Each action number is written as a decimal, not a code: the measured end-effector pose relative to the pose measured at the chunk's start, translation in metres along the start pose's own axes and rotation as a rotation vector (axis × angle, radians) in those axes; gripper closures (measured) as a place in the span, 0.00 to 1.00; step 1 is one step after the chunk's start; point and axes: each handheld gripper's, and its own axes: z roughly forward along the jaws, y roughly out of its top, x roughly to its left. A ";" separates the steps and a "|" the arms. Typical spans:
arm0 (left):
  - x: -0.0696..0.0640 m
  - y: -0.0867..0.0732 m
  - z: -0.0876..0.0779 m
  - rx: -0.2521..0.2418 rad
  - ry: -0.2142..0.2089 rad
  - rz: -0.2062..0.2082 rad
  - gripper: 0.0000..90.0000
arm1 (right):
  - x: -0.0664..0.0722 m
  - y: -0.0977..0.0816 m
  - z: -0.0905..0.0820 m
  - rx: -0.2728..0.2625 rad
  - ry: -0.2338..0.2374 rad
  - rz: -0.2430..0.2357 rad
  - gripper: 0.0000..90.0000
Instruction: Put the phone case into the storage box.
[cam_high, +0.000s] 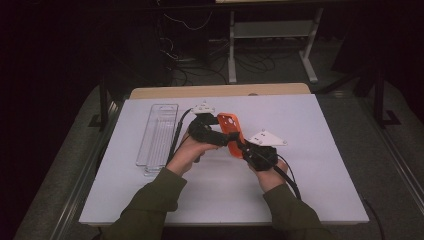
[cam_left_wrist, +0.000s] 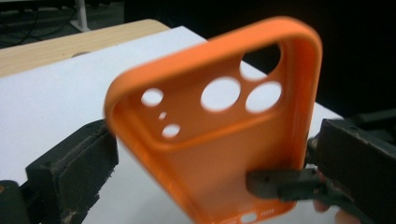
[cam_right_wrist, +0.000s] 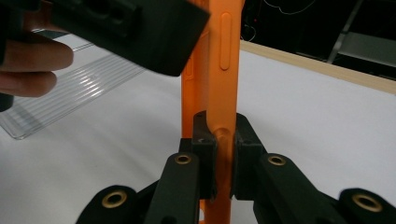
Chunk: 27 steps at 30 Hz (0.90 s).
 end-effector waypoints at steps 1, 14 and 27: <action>-0.001 0.001 0.000 -0.002 0.001 0.001 0.00 | 0.000 0.000 0.000 0.000 0.000 0.000 0.90; -0.001 0.003 0.004 -0.021 0.000 -0.025 0.00 | 0.004 -0.001 0.001 0.008 0.005 0.002 0.90; -0.002 0.005 0.003 -0.033 0.011 -0.042 0.04 | 0.007 -0.002 0.003 0.025 0.008 -0.016 0.90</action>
